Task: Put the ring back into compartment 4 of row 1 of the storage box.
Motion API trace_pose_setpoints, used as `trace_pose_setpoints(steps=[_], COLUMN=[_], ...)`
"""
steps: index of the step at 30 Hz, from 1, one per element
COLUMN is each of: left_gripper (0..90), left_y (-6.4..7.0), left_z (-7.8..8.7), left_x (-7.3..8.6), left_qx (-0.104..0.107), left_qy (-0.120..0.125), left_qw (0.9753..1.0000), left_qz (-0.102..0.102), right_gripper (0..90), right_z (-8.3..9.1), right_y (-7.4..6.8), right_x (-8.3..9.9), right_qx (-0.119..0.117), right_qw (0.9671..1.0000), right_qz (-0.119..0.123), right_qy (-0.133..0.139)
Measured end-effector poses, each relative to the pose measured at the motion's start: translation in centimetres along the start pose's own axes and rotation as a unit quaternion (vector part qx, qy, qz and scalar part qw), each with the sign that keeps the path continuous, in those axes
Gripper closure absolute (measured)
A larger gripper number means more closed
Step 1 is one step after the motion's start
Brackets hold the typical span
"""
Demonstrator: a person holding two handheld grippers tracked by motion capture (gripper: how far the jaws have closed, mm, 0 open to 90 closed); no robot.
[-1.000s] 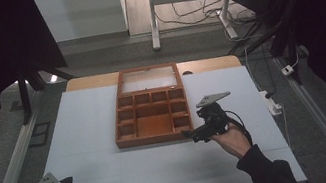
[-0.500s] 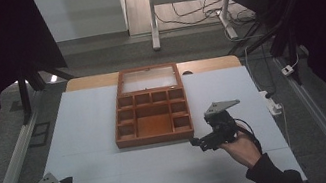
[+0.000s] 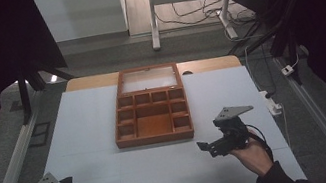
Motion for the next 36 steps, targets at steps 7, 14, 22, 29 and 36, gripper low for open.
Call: trace_pose_setpoints(steps=[7,14,22,29,36], left_gripper=[0.1,0.1,0.1,0.1,0.0], left_y=[0.0,0.0,-0.1,-0.1,-0.2], left_z=[0.0,0.0,0.1,0.1,0.1], left_x=[0.0,0.0,0.0,0.0,0.0], left_qx=[0.0,0.001,0.0,0.001,0.001], left_qy=[0.001,0.002,0.003,0.004,0.005], left_qw=[1.0,1.0,1.0,1.0,1.0], left_qz=[0.001,0.003,0.005,0.007,0.007], right_gripper=[0.6,0.6,0.6,0.4,0.0], right_z=[1.6,3.1,4.6,6.1,7.3], right_y=[0.2,0.6,0.9,1.1,1.1], right_x=[0.9,2.0,3.0,3.8,5.1], right_qx=[0.011,0.024,0.041,0.055,0.077], right_qw=[0.9999,0.9995,0.9989,0.9979,0.9961], right_qz=[-0.006,-0.016,-0.021,-0.029,-0.041], right_qy=[0.005,0.011,0.013,0.017,0.013])
Point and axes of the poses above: each handheld gripper's, and its own axes: z roughly backward along the jaws, x roughly out of its underside, y roughly to its right, the point moved 3 cm from there along -z, roughly forward along the jaws, and after that the axes turned 8 degrees about y, right-handed, at the moved point
